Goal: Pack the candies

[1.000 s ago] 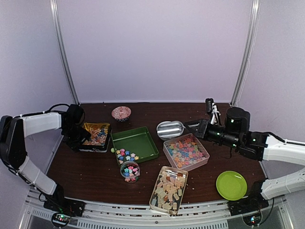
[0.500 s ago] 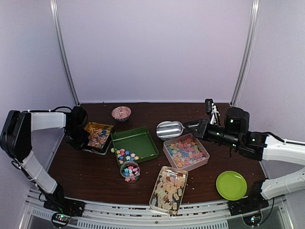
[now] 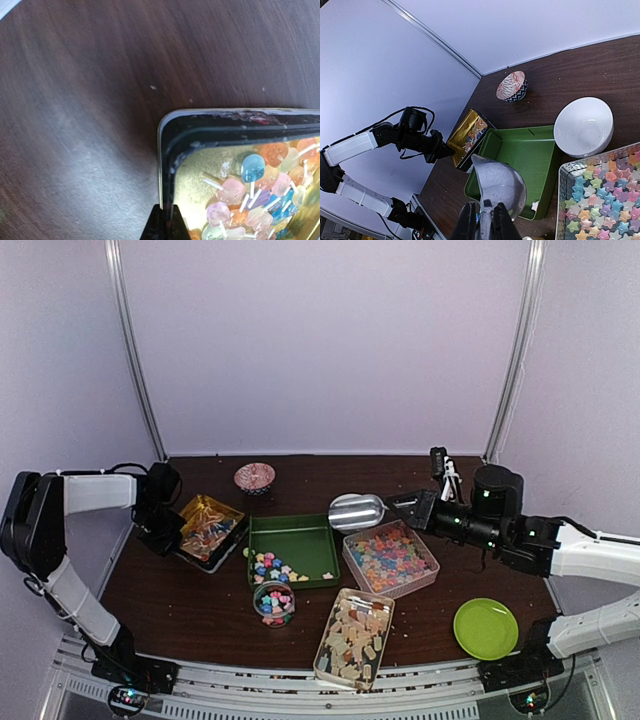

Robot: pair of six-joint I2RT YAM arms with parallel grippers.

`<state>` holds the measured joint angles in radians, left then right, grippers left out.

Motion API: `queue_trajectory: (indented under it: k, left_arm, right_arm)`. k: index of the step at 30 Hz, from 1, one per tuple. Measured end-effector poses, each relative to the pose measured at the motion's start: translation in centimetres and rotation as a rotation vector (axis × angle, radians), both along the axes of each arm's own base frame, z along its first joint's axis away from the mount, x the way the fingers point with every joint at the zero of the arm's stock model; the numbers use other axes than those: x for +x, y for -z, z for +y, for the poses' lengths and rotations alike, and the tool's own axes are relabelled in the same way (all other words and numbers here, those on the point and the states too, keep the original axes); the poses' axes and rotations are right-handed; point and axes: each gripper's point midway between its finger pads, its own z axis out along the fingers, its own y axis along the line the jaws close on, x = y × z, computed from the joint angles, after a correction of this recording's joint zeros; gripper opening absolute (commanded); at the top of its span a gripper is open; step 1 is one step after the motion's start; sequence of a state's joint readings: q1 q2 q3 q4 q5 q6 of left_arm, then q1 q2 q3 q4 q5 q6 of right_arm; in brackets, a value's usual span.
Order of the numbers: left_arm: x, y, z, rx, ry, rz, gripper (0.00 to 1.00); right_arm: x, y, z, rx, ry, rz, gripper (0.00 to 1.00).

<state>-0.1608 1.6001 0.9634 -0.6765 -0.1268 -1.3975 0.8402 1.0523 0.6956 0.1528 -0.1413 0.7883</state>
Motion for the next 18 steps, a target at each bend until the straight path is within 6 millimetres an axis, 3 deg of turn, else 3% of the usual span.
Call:
queue_trajectory:
  k: [7, 12, 18]
  left_arm:
    - [0.5, -2.2, 2.0, 0.006, -0.006, -0.145, 0.00]
    - [1.1, -2.9, 1.7, 0.017, 0.110, -0.354, 0.00]
    - [0.3, -3.7, 1.9, 0.077, 0.209, -0.479, 0.00]
  right_arm:
    - [0.0, 0.0, 0.0, -0.004, -0.004, -0.005, 0.00]
    - [-0.3, 0.5, 0.8, -0.006, -0.044, 0.008, 0.00]
    - [-0.2, 1.5, 2.5, -0.026, -0.103, 0.043, 0.00]
